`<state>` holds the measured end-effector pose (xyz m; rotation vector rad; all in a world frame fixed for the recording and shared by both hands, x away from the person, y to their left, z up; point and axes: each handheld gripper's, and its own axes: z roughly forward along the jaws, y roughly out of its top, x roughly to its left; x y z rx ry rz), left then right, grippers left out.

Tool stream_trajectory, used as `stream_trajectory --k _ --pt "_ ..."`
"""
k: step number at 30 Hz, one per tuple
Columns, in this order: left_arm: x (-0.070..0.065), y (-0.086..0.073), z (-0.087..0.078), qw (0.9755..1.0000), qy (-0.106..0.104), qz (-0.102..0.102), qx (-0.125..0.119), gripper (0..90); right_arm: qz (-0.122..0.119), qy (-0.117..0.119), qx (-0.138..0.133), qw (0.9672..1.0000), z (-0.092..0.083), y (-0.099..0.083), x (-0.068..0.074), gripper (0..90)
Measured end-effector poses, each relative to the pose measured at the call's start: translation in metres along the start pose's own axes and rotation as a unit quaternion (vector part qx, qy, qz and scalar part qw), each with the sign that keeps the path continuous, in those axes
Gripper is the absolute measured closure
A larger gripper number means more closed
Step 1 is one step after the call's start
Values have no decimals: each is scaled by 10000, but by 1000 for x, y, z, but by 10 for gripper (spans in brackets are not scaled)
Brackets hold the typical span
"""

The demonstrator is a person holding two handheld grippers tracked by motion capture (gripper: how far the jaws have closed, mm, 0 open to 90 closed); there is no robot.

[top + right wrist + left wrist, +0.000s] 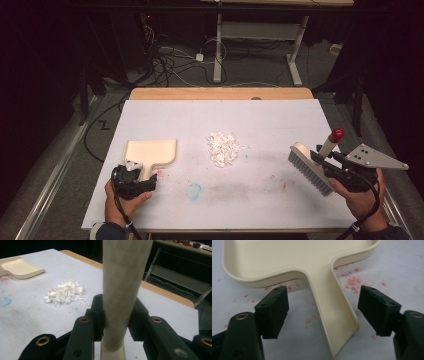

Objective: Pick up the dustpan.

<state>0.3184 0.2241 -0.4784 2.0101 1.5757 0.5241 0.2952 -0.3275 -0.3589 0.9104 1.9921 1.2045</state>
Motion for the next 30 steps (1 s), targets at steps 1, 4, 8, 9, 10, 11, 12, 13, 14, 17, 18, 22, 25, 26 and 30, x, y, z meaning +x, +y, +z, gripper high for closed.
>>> stream_trajectory --k 1,4,8,9,10,11,12,13,14,17,18,22,25,26,30 --pt "1 2 2 10000 -45 -21 8 253 -2 -10 9 10000 0 0 0 716" --pt "4 8 6 9999 -77 -119 22 279 -14 8 30 10000 2 0 1 716" --pt "7 14 10 9998 -172 23 40 366 -12 43 57 10000 4 -1 3 716" --pt "8 16 10 9998 -193 26 66 406 -8 49 56 10000 4 -1 3 716" --pt "9 17 11 9998 -197 40 78 433 -15 62 63 10000 5 -1 3 716" --pt "9 18 11 9997 -219 101 82 476 -18 68 66 10000 5 -1 4 717" --pt "10 19 11 9996 -239 141 93 536 -17 79 70 9999 6 -2 4 716" --pt "10 20 11 9995 -243 192 111 566 -14 81 74 9999 7 -2 4 716" --pt "11 21 11 9993 -268 232 128 597 -10 79 87 9999 8 -2 3 716" --pt "12 25 12 9985 -320 364 243 633 -11 91 94 9999 10 -3 3 716" --pt "13 27 12 9983 -359 368 273 633 -5 87 103 9999 10 -3 3 717" --pt "17 29 9 9975 -442 414 356 636 26 91 118 9999 12 -3 2 716" --pt "19 32 6 9968 -471 512 385 637 23 66 127 9999 13 -3 1 717" --pt "20 32 4 9963 -482 575 412 636 26 62 132 9999 13 -3 0 717" --pt "19 34 -5 9939 -552 852 421 637 51 39 151 9999 12 -4 -1 717"
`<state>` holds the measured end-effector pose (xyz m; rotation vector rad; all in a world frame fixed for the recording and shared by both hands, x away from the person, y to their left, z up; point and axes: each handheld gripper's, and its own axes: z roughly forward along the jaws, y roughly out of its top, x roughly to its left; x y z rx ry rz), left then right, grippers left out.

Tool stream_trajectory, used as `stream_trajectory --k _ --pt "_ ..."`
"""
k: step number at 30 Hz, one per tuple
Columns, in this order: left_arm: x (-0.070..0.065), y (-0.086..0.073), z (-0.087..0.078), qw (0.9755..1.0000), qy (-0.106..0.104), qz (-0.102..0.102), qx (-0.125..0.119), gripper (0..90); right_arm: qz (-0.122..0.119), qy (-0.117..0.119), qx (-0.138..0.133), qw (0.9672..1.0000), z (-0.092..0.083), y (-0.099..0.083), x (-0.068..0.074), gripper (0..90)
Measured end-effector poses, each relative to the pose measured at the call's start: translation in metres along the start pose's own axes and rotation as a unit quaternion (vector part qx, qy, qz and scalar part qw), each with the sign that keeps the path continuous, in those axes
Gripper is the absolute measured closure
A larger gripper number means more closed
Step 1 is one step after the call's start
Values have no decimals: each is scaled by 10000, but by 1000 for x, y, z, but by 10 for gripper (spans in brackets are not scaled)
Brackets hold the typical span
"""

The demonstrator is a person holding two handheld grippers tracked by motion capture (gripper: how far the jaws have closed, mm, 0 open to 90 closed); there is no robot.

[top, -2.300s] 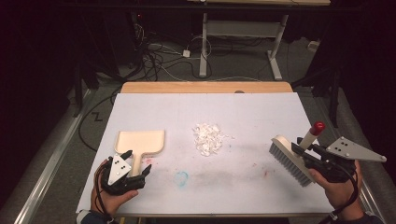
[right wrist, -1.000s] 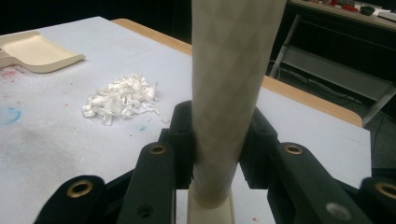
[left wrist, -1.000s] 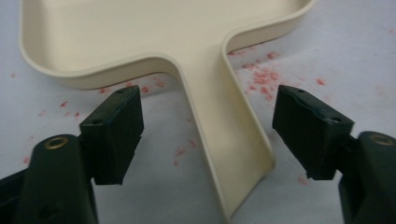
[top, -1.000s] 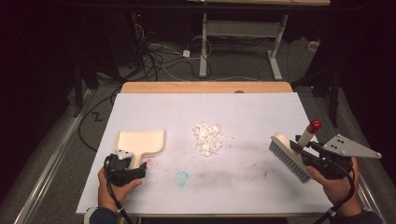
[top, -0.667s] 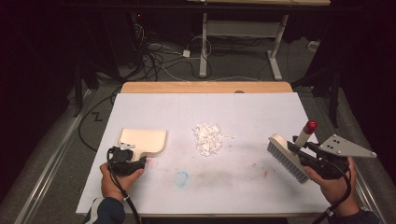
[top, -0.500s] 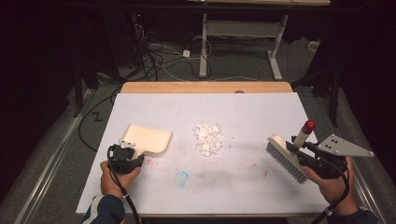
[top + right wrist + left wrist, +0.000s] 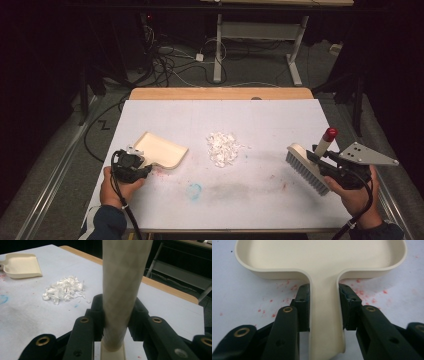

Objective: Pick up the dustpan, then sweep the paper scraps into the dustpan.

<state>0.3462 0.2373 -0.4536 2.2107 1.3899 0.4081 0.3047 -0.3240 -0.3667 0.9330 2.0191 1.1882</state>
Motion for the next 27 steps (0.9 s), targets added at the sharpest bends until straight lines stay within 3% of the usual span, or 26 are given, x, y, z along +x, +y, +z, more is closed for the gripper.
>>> stream_trajectory --k 9,16,27 --pt "-11 -7 -22 9987 83 454 198 637 29 -13 -54 10000 1 1 -1 717" --pt "-16 -14 -30 9970 -58 704 321 636 -4 64 -31 10000 5 1 1 717" --pt "-18 -20 -34 9964 -183 771 317 637 -18 84 -50 10000 13 3 5 717"
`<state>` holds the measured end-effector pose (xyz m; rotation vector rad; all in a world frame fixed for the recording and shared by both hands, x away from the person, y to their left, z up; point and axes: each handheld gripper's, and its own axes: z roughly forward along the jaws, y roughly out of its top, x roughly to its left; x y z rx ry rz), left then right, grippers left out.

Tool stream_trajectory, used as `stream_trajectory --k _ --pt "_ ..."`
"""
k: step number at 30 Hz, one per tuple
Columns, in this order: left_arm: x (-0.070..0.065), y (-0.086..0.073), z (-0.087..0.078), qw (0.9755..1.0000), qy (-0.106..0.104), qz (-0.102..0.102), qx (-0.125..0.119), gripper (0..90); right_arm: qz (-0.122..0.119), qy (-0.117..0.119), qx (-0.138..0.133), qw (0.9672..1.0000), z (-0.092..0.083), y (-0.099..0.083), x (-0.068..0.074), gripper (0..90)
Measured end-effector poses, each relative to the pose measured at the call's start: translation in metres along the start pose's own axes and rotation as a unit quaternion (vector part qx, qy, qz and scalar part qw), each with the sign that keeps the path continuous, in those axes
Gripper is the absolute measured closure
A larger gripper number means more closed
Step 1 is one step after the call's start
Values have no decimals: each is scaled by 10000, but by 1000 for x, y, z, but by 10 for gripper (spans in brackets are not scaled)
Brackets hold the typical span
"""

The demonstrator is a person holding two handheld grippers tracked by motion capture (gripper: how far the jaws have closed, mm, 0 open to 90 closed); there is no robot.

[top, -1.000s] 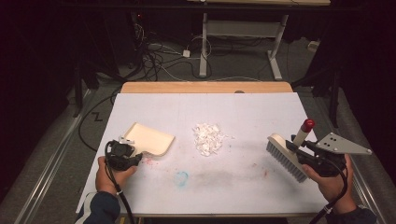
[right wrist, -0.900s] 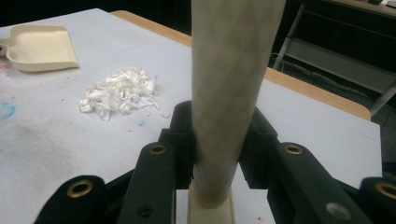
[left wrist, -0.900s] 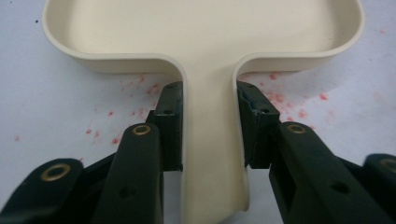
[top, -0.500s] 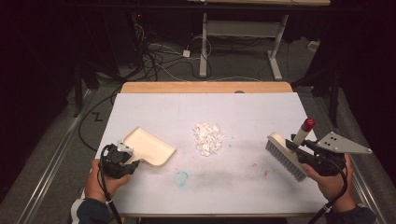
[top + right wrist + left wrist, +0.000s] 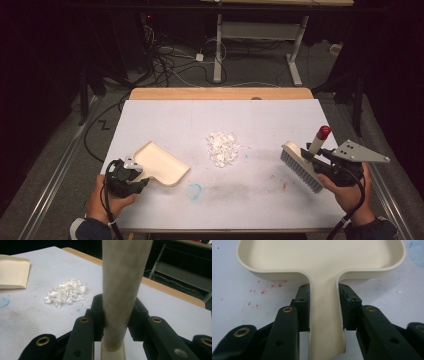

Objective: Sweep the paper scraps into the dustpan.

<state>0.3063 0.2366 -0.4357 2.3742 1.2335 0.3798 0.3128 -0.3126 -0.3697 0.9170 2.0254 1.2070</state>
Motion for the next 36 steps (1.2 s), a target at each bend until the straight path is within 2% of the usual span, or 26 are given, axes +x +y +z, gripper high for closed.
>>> stream_trajectory --k 4,9,14,19,26,32,36 --pt "-1 -1 -4 10000 -14 59 31 636 -4 -8 39 10000 4 1 0 718" --pt "-1 1 -8 9999 -141 60 65 636 -11 -23 60 10000 11 2 -1 717" --pt "-3 3 -6 9993 -283 150 166 636 -106 -50 7 9999 27 11 -2 717" --pt "-4 5 -4 9992 -296 172 201 636 -79 -86 10 9999 62 23 -6 718" --pt "-3 3 -1 9992 -325 137 187 635 -139 -566 230 9980 118 45 -3 718" --pt "-5 1 1 9991 -317 190 188 635 -131 -862 353 9956 160 54 11 718" --pt "-4 0 3 9990 -330 219 194 635 -300 -858 471 9948 181 57 29 719"
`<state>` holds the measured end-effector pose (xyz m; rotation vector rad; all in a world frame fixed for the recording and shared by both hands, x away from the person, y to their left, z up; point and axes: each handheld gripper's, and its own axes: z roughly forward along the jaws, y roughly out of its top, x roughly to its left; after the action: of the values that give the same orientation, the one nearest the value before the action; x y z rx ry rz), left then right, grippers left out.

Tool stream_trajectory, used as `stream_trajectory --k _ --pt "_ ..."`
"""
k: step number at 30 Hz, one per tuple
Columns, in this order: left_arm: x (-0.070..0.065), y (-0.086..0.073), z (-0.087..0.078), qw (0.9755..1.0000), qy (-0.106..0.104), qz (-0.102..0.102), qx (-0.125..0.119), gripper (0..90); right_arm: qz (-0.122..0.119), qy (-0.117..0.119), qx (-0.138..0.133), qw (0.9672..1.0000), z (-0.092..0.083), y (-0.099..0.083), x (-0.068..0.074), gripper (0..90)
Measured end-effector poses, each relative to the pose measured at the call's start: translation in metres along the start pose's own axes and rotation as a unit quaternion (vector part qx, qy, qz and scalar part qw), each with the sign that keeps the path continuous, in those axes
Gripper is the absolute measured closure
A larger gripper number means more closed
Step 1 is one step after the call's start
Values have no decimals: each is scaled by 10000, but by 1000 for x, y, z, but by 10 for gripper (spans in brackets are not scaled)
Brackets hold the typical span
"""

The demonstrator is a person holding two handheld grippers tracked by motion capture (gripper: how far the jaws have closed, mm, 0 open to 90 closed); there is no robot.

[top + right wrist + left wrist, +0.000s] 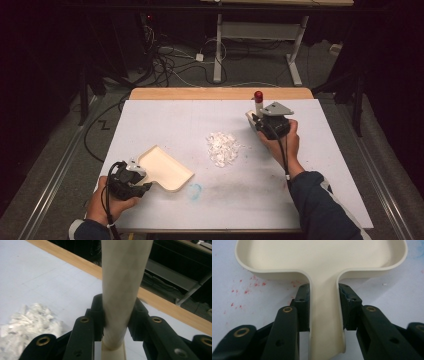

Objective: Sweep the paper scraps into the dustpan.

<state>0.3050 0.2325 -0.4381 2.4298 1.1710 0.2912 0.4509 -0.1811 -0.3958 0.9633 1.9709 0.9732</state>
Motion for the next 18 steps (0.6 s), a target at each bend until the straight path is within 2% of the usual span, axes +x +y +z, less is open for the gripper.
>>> stream_trajectory --k 3,10,13,15,18 --pt "0 0 1 10000 -3 10 5 635 -83 42 38 9999 5 6 18 719" --pt "0 -1 0 10000 -33 -1 -50 635 -255 556 -70 9981 3 14 57 719" --pt "0 -1 1 10000 -16 11 -20 634 -278 667 -119 9973 -1 15 67 718" --pt "-1 0 0 10000 6 14 -25 634 -191 775 -135 9967 -3 16 71 719" --pt "-1 0 1 10000 31 28 -27 634 -118 781 -183 9967 -6 17 73 718"
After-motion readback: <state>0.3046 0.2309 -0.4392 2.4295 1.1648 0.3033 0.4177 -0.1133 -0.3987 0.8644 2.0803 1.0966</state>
